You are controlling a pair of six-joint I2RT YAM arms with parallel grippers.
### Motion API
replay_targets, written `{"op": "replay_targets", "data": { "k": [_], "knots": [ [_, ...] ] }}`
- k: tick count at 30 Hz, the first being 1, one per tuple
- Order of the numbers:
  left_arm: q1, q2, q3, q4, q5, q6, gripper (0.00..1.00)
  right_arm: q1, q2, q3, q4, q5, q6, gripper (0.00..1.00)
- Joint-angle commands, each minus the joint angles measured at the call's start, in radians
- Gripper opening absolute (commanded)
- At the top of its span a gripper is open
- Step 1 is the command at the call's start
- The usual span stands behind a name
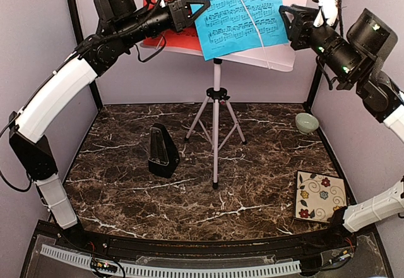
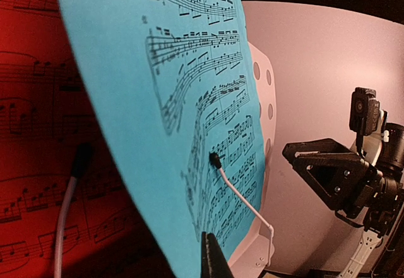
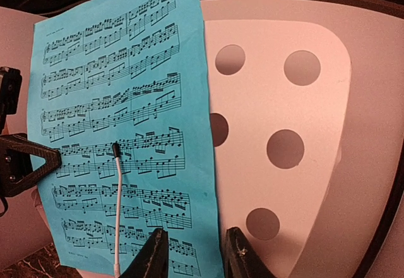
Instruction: Set up the instrument practice props
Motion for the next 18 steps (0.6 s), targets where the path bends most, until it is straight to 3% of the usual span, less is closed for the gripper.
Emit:
{"op": "replay_targets", "data": {
  "k": [1,11,18],
  "knots": [
    [-0.003,-0.035,-0.006,0.001,-0.012,0.022,0.0,-0.041,0.015,0.038,-0.069,-0.012,0.096,0.32],
    [-0.004,0.0,0.043,-0.026,-0.038,0.085,0.0,-0.09,0.062,0.056,-0.063,-0.067,0.121,0.36],
    [-0.003,0.027,0.076,-0.025,-0.014,0.094,0.0,-0.092,0.07,0.058,-0.038,-0.165,0.136,0.19]
  ]
}}
